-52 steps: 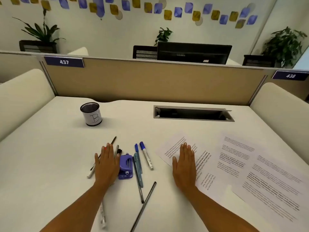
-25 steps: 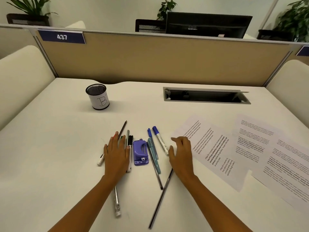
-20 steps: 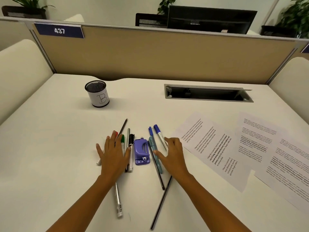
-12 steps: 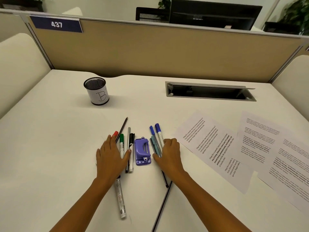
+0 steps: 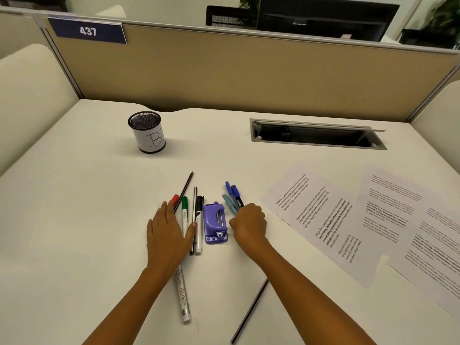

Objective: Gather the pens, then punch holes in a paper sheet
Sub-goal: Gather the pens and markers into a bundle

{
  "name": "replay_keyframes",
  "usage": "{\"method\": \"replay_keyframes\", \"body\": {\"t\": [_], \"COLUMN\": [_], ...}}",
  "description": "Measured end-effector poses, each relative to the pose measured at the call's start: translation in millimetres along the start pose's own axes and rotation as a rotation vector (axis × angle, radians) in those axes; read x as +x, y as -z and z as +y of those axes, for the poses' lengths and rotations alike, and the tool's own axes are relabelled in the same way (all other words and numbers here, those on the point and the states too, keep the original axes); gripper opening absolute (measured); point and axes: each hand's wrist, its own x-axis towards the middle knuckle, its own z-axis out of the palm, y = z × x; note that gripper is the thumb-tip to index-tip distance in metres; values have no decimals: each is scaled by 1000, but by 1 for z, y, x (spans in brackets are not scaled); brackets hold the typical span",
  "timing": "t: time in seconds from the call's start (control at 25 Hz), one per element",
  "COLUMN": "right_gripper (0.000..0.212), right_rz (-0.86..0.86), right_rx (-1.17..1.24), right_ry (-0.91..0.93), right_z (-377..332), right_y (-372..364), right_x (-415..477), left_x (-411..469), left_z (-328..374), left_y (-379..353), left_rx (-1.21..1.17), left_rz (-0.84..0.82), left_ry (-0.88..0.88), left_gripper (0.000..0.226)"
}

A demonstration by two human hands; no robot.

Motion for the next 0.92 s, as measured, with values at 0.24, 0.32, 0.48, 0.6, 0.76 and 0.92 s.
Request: {"method": "replay_keyframes", "body": {"t": [0.24, 0.32, 0.48, 0.6, 0.76, 0.92], "right_gripper": [25, 23, 10, 11, 16, 29], "right_rz": [-107, -20, 218, 367, 439, 486], "right_rx": [376, 504, 820, 953, 1055, 969], "right_ry": [-35, 52, 309, 392, 440, 453], "right_z": [8, 17, 27, 26, 28, 35], "right_y": [21, 22, 17, 16, 10, -5], "right_x": [9, 6, -9, -15, -19, -23], "left_x": [0, -1, -2, -2, -3, -2], "left_z": [1, 1, 1, 3, 2, 1], "left_y": [1, 1, 0, -1, -1, 1], "left_rx": [-1, -4, 0, -2, -4, 20], "left_rz": [11, 14, 17, 19, 18, 38], "left_ry": [-2, -2, -1, 6, 17, 55], "left_gripper": [75, 74, 73, 72, 72, 73]}}
